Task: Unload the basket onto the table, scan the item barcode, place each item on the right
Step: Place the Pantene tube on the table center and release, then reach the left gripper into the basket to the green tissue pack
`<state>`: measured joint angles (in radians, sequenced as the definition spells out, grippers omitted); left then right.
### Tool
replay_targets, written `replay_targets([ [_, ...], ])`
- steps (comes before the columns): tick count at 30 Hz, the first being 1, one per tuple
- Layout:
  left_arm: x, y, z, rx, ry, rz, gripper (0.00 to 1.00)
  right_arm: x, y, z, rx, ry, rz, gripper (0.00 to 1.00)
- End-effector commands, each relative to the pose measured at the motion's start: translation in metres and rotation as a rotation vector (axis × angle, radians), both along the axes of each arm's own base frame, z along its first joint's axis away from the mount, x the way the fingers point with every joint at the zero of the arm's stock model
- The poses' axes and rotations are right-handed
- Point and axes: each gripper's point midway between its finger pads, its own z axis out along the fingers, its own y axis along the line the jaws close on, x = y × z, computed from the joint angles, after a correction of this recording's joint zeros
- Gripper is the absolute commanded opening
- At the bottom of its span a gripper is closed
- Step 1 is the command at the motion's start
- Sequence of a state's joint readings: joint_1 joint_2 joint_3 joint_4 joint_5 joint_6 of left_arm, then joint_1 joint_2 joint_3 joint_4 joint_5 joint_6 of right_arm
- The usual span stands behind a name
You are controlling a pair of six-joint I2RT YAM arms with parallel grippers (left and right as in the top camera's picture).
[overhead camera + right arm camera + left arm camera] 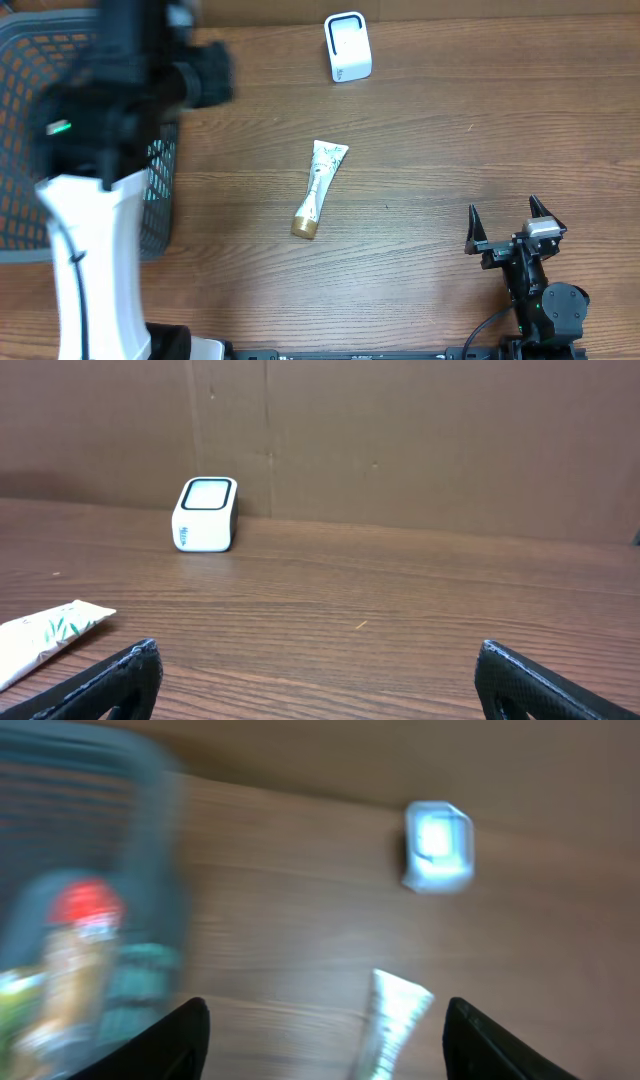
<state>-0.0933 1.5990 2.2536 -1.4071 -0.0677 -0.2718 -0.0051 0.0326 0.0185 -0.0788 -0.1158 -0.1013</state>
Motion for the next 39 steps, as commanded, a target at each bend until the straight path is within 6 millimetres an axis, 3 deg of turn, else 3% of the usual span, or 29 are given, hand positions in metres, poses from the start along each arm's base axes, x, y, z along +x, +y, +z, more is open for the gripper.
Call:
replay_targets([
  [1,-0.009,0.069,0.003,0.042,0.013,0.184,0.64,0.0,-0.001,-0.003,-0.001,0.0,-0.006,1.0],
  [3,-0.02,0.11,-0.005,0.033,0.05,0.297,0.62,0.0,-0.001,-0.003,-0.001,0.0,-0.006,1.0],
  [7,-0.034,0.17,-0.022,0.001,0.088,0.456,0.55,0.0,-0.001,-0.003,-0.001,0.0,-0.006,1.0],
  [11,-0.034,0.206,-0.039,-0.006,0.092,0.542,0.54,0.0,-0.001,-0.003,-0.001,0.0,-0.006,1.0],
  [12,-0.032,0.214,-0.052,-0.003,0.111,0.55,0.55,0.0,-0.001,-0.003,-0.001,0.0,-0.006,1.0],
  [20,-0.017,0.221,-0.136,0.025,0.248,0.468,0.55,0.0,-0.001,-0.003,-0.001,0.0,-0.006,1.0],
  [25,0.0,0.207,-0.194,-0.011,0.265,0.315,0.58,0.0,-0.001,-0.003,-0.001,0.0,-0.006,1.0],
  [31,0.011,0.204,-0.251,0.015,0.276,0.207,0.64,0.0,-0.001,-0.003,-0.001,0.0,-0.006,1.0],
  [39,0.023,0.199,-0.298,-0.037,0.347,0.157,0.65,0.0,-0.001,-0.003,-0.001,0.0,-0.006,1.0],
])
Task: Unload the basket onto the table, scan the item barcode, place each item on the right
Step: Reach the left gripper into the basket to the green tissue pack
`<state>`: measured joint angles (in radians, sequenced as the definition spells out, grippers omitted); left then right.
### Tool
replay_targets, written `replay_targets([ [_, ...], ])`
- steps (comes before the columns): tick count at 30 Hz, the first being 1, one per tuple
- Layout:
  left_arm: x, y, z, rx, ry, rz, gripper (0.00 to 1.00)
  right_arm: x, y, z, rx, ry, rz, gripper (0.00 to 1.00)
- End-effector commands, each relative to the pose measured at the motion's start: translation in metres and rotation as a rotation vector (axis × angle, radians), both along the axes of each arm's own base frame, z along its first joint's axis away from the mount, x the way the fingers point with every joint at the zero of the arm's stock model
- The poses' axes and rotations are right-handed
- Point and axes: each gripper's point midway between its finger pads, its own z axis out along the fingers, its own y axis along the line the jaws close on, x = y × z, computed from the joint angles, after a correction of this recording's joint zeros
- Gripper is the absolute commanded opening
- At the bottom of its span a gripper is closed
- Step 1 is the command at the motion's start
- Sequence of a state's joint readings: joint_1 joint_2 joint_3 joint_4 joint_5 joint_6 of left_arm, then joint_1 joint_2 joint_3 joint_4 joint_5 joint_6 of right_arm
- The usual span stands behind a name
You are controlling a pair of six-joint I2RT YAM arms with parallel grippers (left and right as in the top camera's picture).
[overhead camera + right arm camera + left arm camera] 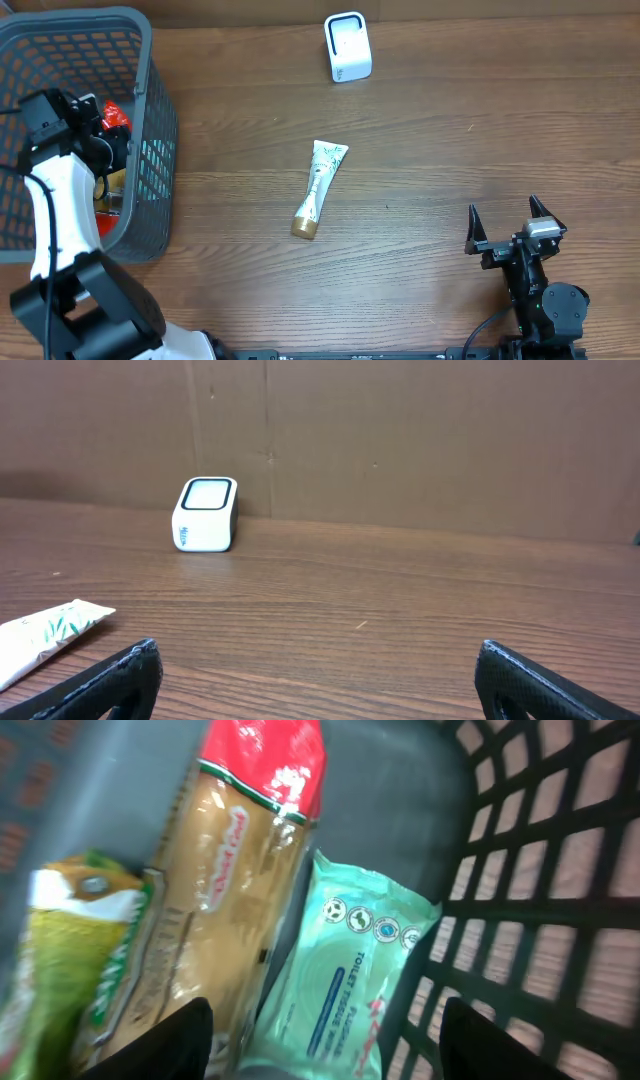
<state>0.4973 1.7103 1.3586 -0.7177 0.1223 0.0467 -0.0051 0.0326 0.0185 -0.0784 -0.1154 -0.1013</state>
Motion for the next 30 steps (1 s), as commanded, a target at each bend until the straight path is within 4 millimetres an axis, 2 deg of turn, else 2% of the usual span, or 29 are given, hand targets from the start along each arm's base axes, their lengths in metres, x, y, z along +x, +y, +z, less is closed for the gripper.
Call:
replay_targets([
  [1,0.004,-0.008,-0.03,-0.041,0.048,-0.055,0.65,0.0,-0.001,-0.003,-0.001,0.0,-0.006,1.0],
  [9,0.007,-0.022,-0.072,-0.136,0.106,-0.134,0.68,0.0,-0.001,-0.003,-0.001,0.0,-0.006,1.0],
  [16,0.01,-0.024,-0.089,-0.143,0.13,-0.158,0.71,0.0,-0.001,-0.003,-0.001,0.0,-0.006,1.0],
  [24,0.007,-0.029,-0.109,-0.158,0.177,-0.17,0.65,0.0,-0.001,-0.003,-0.001,0.0,-0.006,1.0],
  [27,0.007,-0.029,-0.111,-0.159,0.183,-0.169,0.55,0.0,-0.001,-0.003,-0.001,0.0,-0.006,1.0],
  [28,0.007,-0.029,-0.111,-0.158,0.182,-0.169,0.43,0.0,-0.001,-0.003,-0.001,0.0,-0.006,1.0],
  [30,0.007,-0.029,-0.111,-0.158,0.181,-0.169,0.11,0.0,-0.001,-0.003,-0.001,0.0,-0.006,1.0],
])
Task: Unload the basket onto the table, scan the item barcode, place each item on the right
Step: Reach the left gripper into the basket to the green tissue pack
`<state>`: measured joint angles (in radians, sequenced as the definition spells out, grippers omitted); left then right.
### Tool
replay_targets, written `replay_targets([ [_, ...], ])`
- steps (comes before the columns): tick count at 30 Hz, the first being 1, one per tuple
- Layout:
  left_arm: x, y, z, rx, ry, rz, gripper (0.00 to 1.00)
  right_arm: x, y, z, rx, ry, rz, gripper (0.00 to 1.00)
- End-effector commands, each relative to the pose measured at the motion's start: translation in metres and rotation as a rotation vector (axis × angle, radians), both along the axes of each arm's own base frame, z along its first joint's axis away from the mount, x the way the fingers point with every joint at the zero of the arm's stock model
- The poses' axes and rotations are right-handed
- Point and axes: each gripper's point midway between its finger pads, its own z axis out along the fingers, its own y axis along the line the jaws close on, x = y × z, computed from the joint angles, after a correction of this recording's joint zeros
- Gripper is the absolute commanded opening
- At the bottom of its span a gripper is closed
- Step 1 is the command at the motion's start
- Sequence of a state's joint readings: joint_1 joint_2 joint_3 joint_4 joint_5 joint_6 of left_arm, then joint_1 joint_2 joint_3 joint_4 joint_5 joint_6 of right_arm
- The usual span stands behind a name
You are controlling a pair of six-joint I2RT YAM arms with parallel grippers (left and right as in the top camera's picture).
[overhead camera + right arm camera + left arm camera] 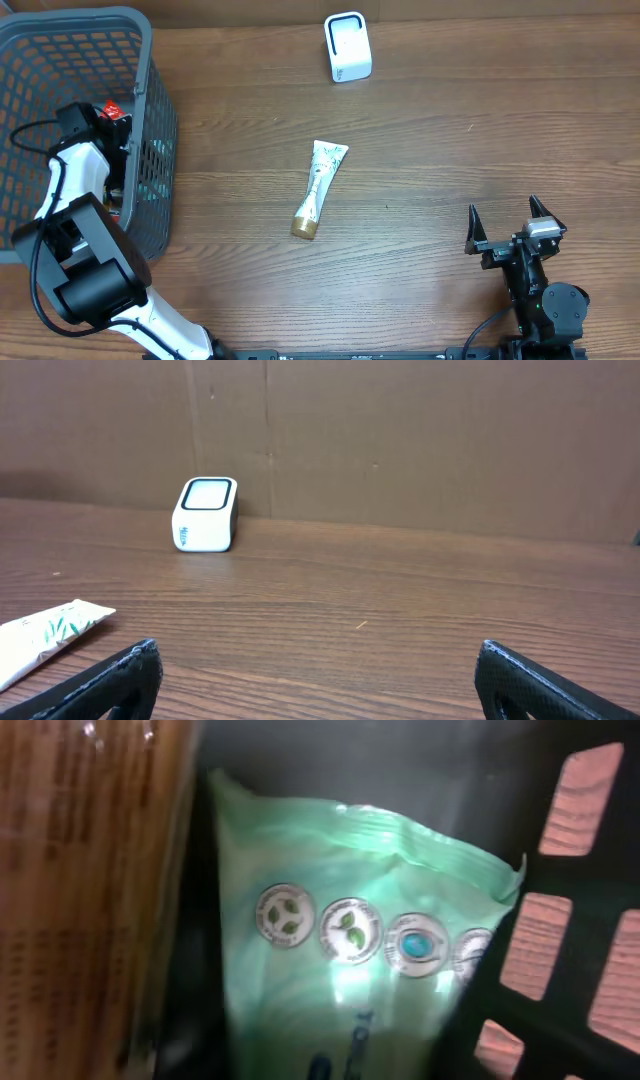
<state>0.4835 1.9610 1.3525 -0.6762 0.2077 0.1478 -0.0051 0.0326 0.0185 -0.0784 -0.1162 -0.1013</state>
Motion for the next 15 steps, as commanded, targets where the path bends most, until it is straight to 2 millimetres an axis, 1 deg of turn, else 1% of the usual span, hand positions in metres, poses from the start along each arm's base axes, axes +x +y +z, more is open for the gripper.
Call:
replay_targets([
  [1,-0.001,-0.01,-0.013,-0.03,0.026,-0.029,0.04,0.0,-0.001,-0.003,-0.001,0.0,-0.007,1.0],
  [5,0.0,-0.009,-0.007,-0.028,0.021,-0.025,0.04,0.0,-0.001,-0.003,-0.001,0.0,-0.007,1.0],
  [8,0.007,-0.005,0.011,-0.022,0.007,-0.024,0.04,0.0,-0.001,-0.003,-0.001,0.0,-0.007,1.0],
  [11,0.019,0.0,0.043,-0.017,-0.016,-0.013,0.04,0.0,-0.001,-0.003,-0.001,0.0,-0.007,1.0],
  [15,0.035,0.008,0.102,0.006,-0.068,-0.005,0.04,0.0,-0.001,-0.003,-0.001,0.0,-0.007,1.0],
])
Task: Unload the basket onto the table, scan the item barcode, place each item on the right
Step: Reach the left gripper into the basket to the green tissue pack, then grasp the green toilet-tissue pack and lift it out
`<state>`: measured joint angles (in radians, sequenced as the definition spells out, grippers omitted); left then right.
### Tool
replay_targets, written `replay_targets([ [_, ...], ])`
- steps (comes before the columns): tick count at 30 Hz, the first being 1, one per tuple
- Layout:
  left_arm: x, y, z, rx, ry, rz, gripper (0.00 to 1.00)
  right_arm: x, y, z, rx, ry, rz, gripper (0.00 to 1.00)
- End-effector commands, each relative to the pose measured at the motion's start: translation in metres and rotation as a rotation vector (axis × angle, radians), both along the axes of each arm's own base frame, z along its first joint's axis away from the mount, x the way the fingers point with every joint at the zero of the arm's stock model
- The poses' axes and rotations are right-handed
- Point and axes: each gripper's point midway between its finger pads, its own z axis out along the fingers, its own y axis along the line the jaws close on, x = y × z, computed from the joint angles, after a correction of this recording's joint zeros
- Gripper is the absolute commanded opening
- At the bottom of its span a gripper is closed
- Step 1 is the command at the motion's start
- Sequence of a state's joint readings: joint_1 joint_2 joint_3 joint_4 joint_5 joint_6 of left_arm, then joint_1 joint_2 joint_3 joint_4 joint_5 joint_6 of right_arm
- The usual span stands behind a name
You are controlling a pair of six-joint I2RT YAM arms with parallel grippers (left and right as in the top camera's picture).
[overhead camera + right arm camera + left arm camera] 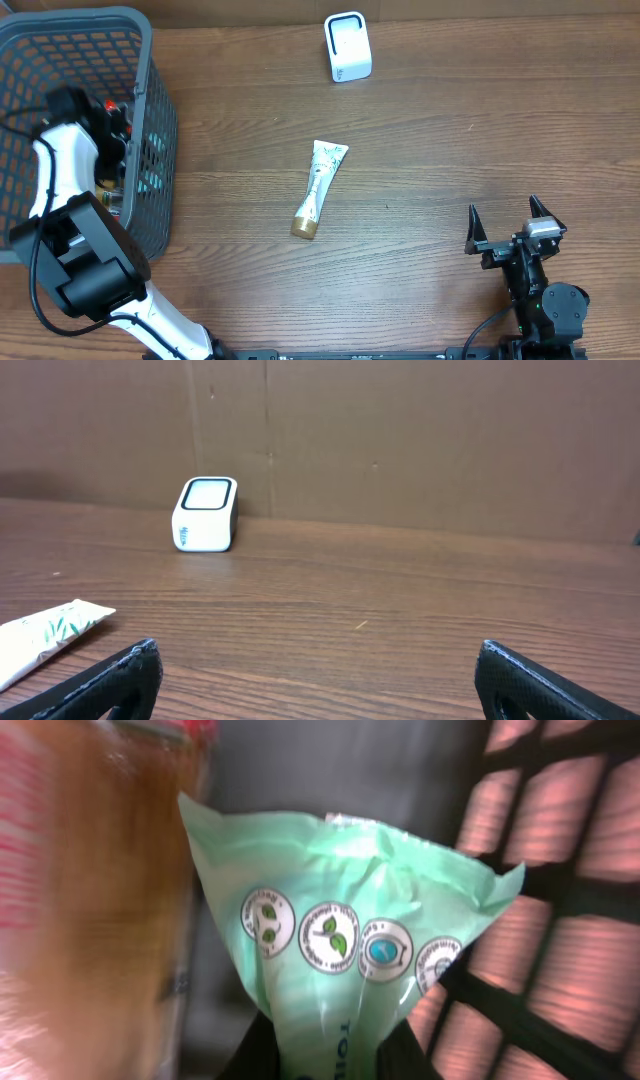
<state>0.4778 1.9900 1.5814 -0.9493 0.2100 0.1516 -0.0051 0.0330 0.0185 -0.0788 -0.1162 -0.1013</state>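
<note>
Inside the grey mesh basket point(60, 40), my left gripper point(325, 1060) is shut on the lower end of a pale green wipes pack point(350, 950); dark fingers point(262, 1050) press it from both sides. The overhead view shows that arm reaching into the basket point(85, 125). A white barcode scanner point(348, 47) stands at the table's far edge and also shows as scanner point(206, 513). My right gripper point(318, 680) rests open near the front right, empty.
A white tube with a gold cap point(318, 188) lies mid-table, its flat end tube point(45, 635) at the left of the right wrist view. A brown packet with a red top point(80, 870) lies beside the green pack, with the basket's mesh wall point(560, 920) right behind it.
My left gripper's fingers now show clamped on the green pack, which stands a little farther from the camera. The wrist sits slightly farther back in the basket. The right arm is unchanged.
My left arm was swinging over the table toward the basket, fingers open. Then it hung open above the packets in the basket, then close over the green pack. Now it grips that pack. The tube, scanner and right arm have stayed put.
</note>
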Motion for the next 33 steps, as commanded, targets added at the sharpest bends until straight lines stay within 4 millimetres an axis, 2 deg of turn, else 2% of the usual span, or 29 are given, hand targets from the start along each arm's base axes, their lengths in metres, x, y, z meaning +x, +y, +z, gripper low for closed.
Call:
replay_targets([
  [1,0.033,0.011,0.081,0.051,-0.151,0.006,0.04,0.0,-0.001,-0.002,-0.001,-0.001,-0.007,1.0],
  [3,0.036,0.012,0.117,0.069,-0.189,0.009,0.04,0.0,-0.001,-0.002,-0.001,-0.001,-0.007,1.0],
  [4,0.035,0.012,0.15,0.09,-0.228,0.009,0.04,0.0,-0.001,-0.002,-0.001,-0.001,-0.007,1.0],
  [6,0.031,0.01,0.187,0.108,-0.275,0.023,0.04,0.0,-0.001,-0.002,-0.001,-0.001,-0.007,1.0],
  [10,0.013,-0.001,0.262,0.149,-0.398,0.048,0.04,0.0,-0.001,-0.002,-0.001,-0.001,-0.007,1.0],
  [13,-0.004,-0.021,0.312,0.149,-0.519,0.021,0.04,0.0,-0.001,-0.002,-0.001,-0.001,-0.007,1.0],
  [16,-0.023,-0.053,0.35,0.108,-0.632,-0.044,0.04,0.0,-0.001,-0.003,-0.001,0.0,-0.007,1.0],
  [18,-0.033,-0.069,0.362,0.089,-0.667,-0.078,0.04,0.0,-0.001,-0.002,-0.001,-0.001,-0.007,1.0],
  [21,-0.044,-0.099,0.367,0.062,-0.663,-0.138,0.04,0.0,-0.001,-0.003,-0.001,0.0,-0.007,1.0],
  [24,-0.047,-0.134,0.348,-0.001,-0.583,-0.22,0.04,0.0,-0.001,-0.003,-0.001,0.0,-0.007,1.0],
  [28,-0.042,-0.166,0.313,-0.036,-0.459,-0.299,0.04,0.0,-0.001,-0.003,-0.001,0.0,-0.007,1.0],
  [33,-0.032,-0.202,0.256,-0.045,-0.305,-0.359,0.04,0.0,-0.001,-0.002,-0.001,-0.001,-0.007,1.0],
])
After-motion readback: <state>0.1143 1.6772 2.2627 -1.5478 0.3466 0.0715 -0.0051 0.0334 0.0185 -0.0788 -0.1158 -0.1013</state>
